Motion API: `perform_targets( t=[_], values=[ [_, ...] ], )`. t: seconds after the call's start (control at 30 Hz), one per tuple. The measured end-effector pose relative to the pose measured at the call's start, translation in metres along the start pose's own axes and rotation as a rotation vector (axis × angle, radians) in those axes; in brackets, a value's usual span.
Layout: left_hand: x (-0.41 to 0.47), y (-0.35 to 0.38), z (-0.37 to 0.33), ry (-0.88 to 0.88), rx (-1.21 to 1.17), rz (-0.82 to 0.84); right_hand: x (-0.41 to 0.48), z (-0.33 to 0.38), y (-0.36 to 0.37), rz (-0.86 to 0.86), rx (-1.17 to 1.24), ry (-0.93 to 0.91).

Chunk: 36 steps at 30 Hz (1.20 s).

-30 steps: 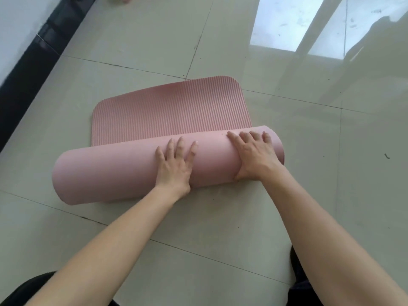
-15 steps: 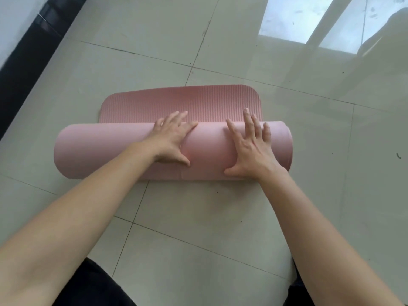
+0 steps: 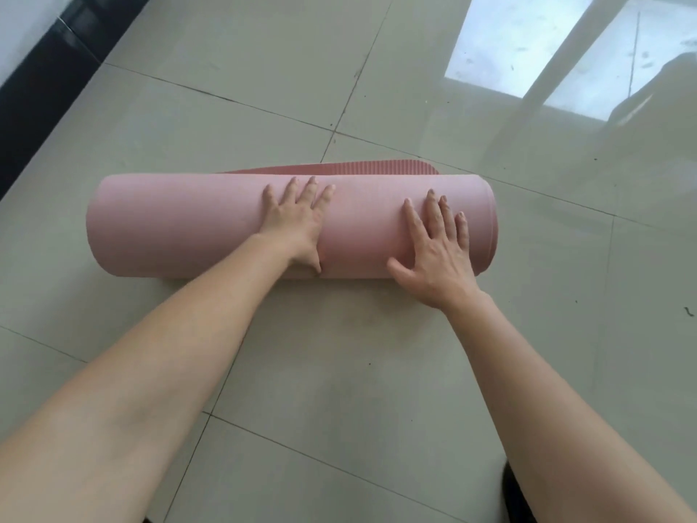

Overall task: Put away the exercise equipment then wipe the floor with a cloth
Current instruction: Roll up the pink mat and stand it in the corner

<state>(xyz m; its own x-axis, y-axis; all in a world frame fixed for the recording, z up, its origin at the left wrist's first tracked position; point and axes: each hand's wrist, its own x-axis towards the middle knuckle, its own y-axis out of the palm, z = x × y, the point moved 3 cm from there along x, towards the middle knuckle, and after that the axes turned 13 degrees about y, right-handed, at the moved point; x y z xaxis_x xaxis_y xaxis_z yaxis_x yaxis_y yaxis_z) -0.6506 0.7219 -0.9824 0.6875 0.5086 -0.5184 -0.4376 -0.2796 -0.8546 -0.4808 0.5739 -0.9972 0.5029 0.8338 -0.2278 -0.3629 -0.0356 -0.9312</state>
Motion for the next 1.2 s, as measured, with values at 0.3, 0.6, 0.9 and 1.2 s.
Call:
perform_targets(
  t=[0.3, 0.6, 0.9, 1.2],
  values=[
    [0.042, -0.041, 0.04, 0.029, -0.184, 0.053, 0.034, -0.054, -0.009, 0.067, 0.759, 0.656],
    [0.003, -0.003, 0.015, 0.052, -0.047, -0.026, 0.008, -0.084, -0.007, 0.153, 0.658, 0.59],
    [-0.011, -0.006, -0.062, 0.132, 0.169, -0.159, -0.016, -0.068, -0.031, 0.245, 0.978, 0.948],
    [0.033, -0.022, -0.056, 0.167, 0.141, -0.186, -0.06, -0.077, 0.037, 0.158, 1.081, 0.648]
  ],
)
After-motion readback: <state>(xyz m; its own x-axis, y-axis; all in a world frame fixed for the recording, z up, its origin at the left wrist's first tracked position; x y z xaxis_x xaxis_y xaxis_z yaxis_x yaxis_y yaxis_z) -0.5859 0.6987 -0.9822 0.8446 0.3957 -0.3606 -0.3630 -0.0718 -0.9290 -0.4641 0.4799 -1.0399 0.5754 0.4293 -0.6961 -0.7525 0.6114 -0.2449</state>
